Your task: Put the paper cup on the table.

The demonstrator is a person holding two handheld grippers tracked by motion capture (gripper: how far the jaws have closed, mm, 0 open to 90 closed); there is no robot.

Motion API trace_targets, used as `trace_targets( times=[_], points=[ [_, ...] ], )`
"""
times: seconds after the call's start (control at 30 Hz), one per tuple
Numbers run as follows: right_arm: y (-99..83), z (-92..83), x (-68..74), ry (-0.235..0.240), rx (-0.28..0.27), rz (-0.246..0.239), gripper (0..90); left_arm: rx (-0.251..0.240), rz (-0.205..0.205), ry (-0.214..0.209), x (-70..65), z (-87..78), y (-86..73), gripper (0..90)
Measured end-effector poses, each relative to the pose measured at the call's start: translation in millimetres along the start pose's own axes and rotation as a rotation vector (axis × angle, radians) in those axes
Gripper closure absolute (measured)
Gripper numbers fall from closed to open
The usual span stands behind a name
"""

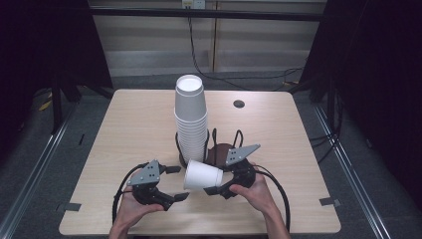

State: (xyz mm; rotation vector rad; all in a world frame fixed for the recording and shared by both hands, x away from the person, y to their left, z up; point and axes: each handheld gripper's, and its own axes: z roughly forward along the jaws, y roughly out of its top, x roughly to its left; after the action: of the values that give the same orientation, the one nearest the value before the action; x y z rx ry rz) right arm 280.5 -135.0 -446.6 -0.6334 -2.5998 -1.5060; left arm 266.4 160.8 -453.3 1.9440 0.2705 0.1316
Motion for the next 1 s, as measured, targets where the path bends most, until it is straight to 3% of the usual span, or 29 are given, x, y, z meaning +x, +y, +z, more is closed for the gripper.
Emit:
trace_targets(
  times=[0.27, 0.43, 0.7, 0.8, 1.0],
  points=[
    [-10.7, -2.3, -0.4, 0.022, -0.101, -0.007, 23.1, -0.015, -0.027, 0.001, 1.4, 3.6, -2.7, 15.6],
    [-13.2, -2.3, 0.5, 0.031, -0.136, -0.016, 23.1, -0.025, -0.031, -0.01, 2.1, 4.6, -2.7, 15.6],
    [-14.7, -0.8, 2.3, 0.053, -0.158, -0.041, 23.1, -0.027, -0.034, -0.024, 8.6, 7.5, -0.6, 14.7],
    [-14.6, -2.2, 2.0, 0.054, -0.162, -0.043, 23.1, -0.039, -0.037, -0.013, 9.9, 10.3, 0.4, 8.7],
    [-14.3, -2.6, 2.2, 0.048, -0.151, -0.048, 23.1, -0.034, -0.049, -0.042, 13.4, 17.6, 3.9, 2.2]
  ],
)
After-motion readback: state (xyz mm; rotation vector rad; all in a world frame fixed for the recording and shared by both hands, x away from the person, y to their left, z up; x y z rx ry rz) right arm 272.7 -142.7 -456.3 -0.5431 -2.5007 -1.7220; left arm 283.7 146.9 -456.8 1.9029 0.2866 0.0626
